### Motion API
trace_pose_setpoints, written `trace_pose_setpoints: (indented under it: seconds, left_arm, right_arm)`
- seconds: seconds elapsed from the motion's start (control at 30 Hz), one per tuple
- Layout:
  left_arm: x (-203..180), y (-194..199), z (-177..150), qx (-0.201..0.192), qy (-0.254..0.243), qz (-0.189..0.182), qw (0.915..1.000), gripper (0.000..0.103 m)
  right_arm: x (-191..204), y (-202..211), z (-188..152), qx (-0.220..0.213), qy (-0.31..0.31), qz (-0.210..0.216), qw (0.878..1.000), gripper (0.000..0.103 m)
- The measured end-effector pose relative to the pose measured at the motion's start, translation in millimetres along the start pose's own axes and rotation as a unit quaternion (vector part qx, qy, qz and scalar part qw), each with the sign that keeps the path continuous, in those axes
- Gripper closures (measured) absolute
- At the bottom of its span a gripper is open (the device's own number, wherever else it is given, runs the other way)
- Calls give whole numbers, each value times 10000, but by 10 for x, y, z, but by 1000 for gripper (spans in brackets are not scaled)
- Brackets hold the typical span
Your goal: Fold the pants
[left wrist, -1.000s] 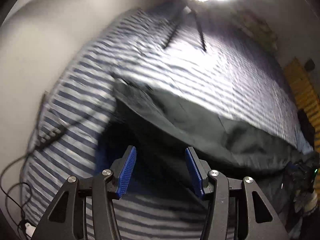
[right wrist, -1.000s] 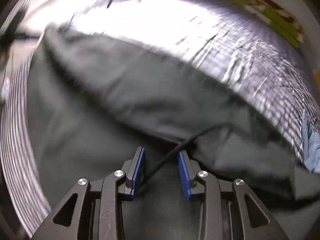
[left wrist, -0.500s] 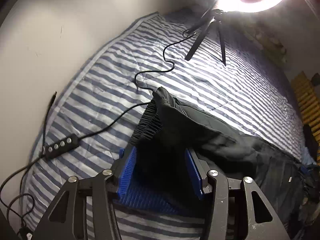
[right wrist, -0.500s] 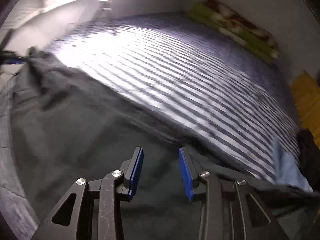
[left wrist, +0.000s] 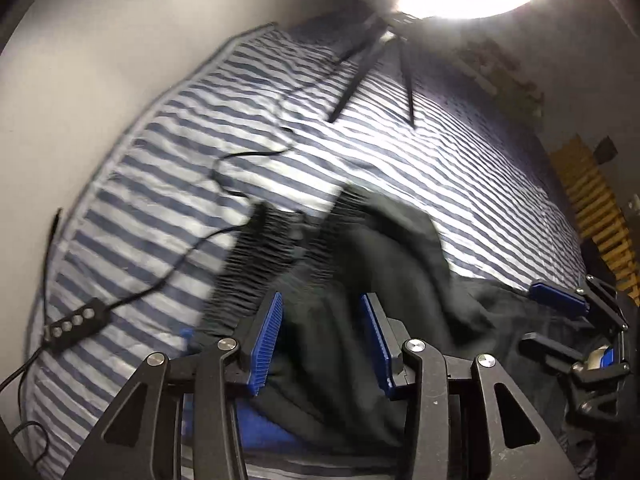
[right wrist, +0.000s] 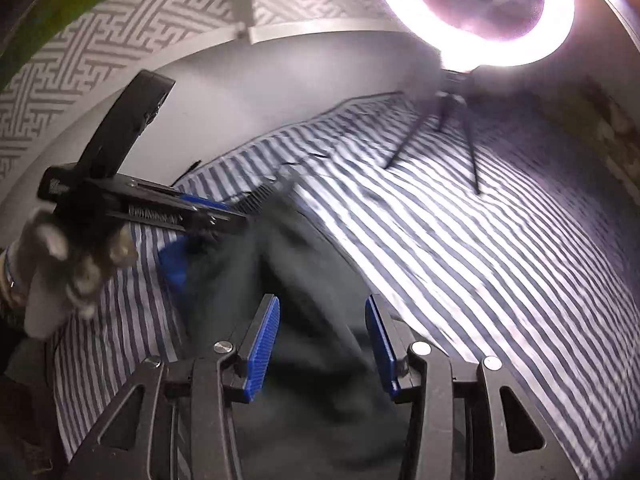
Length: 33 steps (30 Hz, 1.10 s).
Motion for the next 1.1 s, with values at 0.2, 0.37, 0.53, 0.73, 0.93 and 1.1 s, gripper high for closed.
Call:
trace_pose_setpoints:
  seconds: [0.2, 0.37, 0.53, 0.73, 0.93, 1.1]
  left_arm:
    - [107, -201, -6, 173, 114, -48, 9998, 59]
    - [-2, -406, 5, 128, 180, 33, 9998, 93]
    - [175, 56, -15, -659, 295, 457, 9963, 94]
    - [587, -9, -233, -148, 349, 922, 9950, 85]
    - [302, 304, 39, -843, -122, 1124, 9900, 57]
    - [-159, -49, 258, -500, -678, 881, 9925, 49]
  right_arm:
    - [-31, -418, -52, 416, 120, -310, 9986, 61]
    - [-340, -350, -215, 513, -384, -471, 9968, 61]
    - [-614, -139, -407, 417, -583, -713, 9949, 61]
    - [-1019, 216, -799, 530, -743, -852, 9922, 61]
    - [-1511, 608, -1281, 904, -562, -1345, 9852, 61]
    - [-1878, 873, -1587, 1056, -711, -1382, 9822, 61]
Point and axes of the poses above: each gripper's, at about its wrist camera, not at the fingertips, and y roughly against the way its jaws point, x to its left, z to its top, the point moved 4 cm from there along -y, roughly the way its jaws point, and after that the axes turned 9 degrees about -x, right-handed, at the moved point
